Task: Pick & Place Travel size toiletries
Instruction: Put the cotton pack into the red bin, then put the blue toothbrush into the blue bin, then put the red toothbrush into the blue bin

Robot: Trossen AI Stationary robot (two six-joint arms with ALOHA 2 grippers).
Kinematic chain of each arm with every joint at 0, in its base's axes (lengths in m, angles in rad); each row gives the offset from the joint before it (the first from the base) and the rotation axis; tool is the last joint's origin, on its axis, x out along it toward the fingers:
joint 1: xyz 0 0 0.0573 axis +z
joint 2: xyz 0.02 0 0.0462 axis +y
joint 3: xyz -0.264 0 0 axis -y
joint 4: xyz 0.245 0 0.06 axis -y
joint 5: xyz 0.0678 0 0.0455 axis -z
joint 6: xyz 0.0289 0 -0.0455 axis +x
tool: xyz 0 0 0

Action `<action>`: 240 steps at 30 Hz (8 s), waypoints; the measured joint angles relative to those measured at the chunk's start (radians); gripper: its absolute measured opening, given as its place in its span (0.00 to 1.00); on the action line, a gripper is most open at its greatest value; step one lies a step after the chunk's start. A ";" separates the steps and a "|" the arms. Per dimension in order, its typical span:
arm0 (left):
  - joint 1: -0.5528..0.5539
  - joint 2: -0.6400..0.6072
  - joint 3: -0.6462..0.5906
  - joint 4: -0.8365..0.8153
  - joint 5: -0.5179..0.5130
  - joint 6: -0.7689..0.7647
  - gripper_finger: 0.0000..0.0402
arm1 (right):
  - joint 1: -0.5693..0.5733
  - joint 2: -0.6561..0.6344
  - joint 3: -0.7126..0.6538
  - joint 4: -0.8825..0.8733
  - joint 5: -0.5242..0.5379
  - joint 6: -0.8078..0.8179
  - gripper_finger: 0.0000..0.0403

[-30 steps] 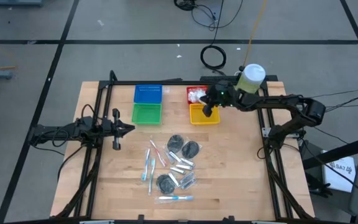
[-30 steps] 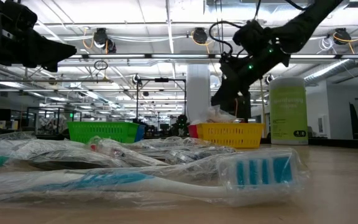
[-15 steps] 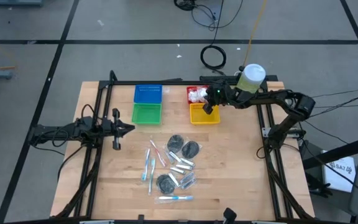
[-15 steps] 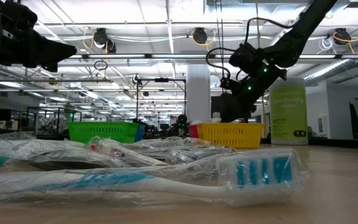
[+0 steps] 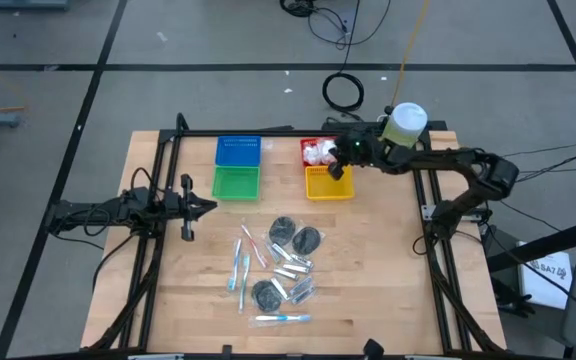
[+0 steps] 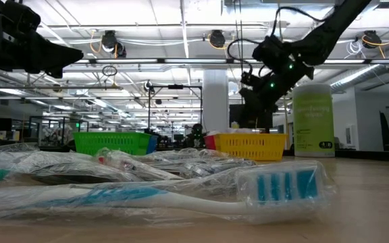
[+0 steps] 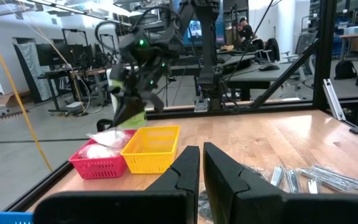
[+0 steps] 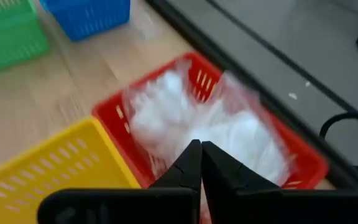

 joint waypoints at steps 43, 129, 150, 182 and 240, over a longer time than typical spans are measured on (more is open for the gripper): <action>0.000 0.000 0.000 0.001 -0.001 0.000 0.06 | 0.601 -0.792 -0.797 0.590 -0.337 0.060 0.00; -0.334 1.620 0.787 -0.801 0.040 -1.406 0.40 | 0.599 -0.852 -0.811 0.647 -0.339 0.034 0.00; -0.335 1.574 0.778 -0.704 -0.033 -1.305 0.02 | 0.600 -0.852 -0.811 0.647 -0.339 0.034 0.00; -0.125 1.018 0.782 -0.528 -0.957 -0.293 0.02 | 0.599 -0.852 -0.811 0.647 -0.339 0.034 0.00; 0.559 1.536 0.784 -0.114 -0.440 0.074 0.32 | 0.599 -0.853 -0.811 0.647 -0.339 0.034 0.00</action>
